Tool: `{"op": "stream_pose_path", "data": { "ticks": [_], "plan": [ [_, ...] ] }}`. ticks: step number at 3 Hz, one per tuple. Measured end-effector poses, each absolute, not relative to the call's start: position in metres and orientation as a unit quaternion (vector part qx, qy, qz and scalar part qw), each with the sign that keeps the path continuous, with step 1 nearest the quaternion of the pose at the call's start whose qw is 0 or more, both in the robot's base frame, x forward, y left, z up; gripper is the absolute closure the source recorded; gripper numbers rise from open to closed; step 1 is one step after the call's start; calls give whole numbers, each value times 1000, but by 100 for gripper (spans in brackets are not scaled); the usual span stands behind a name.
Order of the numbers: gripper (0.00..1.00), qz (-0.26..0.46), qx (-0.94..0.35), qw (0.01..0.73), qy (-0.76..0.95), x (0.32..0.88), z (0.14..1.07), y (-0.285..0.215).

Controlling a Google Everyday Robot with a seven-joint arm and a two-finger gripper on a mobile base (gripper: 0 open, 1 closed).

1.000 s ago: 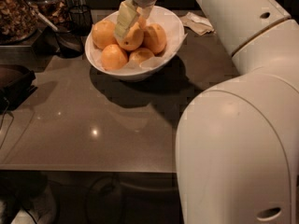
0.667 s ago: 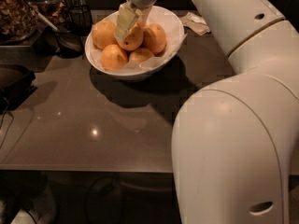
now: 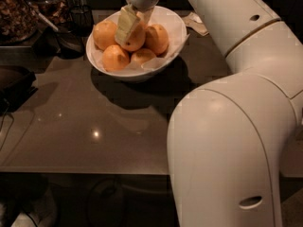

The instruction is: Pick orange from white bowl

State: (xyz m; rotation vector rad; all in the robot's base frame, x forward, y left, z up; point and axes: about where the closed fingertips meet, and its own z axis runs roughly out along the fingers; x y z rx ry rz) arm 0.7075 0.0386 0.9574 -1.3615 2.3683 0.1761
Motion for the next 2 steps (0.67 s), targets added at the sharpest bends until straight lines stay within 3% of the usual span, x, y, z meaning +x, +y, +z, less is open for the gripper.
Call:
{"op": "stream_pose_path", "data": {
  "ticks": [2],
  "plan": [
    [31,62,-490,192,848,710,949,40]
  ]
}}
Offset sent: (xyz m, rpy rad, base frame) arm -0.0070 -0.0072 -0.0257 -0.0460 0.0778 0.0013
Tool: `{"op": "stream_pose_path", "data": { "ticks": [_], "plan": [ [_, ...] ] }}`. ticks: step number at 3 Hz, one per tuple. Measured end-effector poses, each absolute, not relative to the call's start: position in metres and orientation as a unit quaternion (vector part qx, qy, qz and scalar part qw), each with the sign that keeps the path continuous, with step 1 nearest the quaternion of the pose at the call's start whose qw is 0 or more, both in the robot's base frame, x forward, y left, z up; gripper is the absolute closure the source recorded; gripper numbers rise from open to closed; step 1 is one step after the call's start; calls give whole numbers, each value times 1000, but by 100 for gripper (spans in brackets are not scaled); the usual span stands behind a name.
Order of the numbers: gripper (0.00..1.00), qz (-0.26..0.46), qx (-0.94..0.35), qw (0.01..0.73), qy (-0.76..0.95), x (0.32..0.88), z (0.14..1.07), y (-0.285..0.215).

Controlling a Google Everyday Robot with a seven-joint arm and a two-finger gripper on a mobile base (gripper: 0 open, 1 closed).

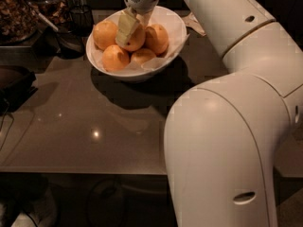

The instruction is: Pick orange from white bowl

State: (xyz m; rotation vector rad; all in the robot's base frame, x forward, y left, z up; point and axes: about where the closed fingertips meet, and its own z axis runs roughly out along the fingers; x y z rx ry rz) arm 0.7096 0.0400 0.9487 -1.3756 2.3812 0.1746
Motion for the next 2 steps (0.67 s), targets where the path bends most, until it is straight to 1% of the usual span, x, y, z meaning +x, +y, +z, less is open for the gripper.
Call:
{"op": "stream_pose_path", "data": {
  "ticks": [1,2],
  "plan": [
    [49,61,-497,188,845,708,942,42],
    [72,59,-503,187,842,704,936,45]
  ]
}}
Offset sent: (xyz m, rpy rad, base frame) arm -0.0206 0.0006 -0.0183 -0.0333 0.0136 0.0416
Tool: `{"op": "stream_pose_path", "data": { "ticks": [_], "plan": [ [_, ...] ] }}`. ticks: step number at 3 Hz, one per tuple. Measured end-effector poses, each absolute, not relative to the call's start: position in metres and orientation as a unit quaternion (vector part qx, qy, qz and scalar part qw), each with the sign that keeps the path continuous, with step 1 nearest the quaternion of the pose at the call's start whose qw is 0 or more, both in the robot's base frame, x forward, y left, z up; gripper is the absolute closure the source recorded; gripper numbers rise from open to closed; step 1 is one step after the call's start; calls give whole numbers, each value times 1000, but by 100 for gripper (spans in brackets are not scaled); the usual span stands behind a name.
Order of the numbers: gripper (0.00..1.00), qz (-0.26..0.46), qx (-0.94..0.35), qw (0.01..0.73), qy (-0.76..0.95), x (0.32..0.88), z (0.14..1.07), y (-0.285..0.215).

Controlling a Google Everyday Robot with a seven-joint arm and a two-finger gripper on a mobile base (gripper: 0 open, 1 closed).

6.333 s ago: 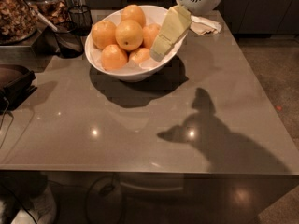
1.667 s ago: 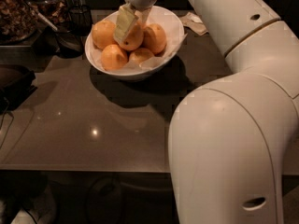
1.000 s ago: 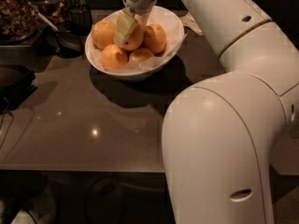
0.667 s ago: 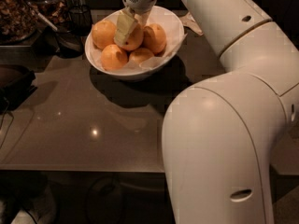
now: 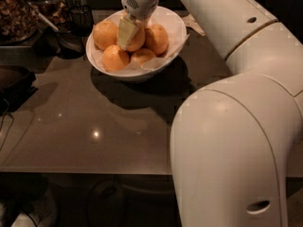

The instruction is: Pick orange from white bowl

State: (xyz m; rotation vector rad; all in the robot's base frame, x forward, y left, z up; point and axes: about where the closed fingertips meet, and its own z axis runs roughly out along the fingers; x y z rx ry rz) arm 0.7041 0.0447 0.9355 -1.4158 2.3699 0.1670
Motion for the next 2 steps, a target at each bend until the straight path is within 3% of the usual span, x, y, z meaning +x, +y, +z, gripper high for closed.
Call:
{"op": "stream_pose_path", "data": {
  "ticks": [1,2],
  "plan": [
    [95,60,-504,188,841,703,936,45],
    [100,60,-504,188,841,703,937,45]
  ]
}}
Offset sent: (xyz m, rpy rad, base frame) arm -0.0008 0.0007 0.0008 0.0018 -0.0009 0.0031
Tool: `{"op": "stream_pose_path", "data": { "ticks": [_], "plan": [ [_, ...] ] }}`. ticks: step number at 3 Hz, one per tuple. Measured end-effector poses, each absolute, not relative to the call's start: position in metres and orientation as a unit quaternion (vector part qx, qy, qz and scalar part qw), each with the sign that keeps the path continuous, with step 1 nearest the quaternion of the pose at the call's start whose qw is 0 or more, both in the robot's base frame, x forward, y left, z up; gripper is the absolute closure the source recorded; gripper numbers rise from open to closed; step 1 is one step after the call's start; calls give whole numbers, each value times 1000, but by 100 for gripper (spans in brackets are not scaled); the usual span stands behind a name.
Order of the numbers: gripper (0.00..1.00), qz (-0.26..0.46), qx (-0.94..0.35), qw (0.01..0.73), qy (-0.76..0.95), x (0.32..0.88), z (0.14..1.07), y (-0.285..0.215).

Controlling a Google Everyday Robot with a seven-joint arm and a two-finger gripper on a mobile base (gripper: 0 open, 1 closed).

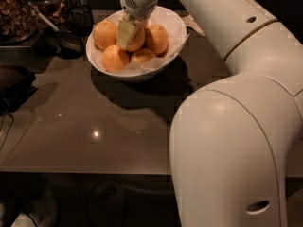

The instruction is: Pick orange from white bowl

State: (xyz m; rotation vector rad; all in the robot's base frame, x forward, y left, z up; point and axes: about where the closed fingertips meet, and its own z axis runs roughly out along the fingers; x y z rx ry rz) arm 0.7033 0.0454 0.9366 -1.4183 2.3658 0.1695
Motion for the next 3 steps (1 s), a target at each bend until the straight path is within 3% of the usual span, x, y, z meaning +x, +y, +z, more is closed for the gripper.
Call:
{"op": "stream_pose_path", "data": {
  "ticks": [2,3],
  "plan": [
    [100,120,-524,267,800,680,992,53],
    [100,124,-525,268,799,679,992,54]
  ]
}}
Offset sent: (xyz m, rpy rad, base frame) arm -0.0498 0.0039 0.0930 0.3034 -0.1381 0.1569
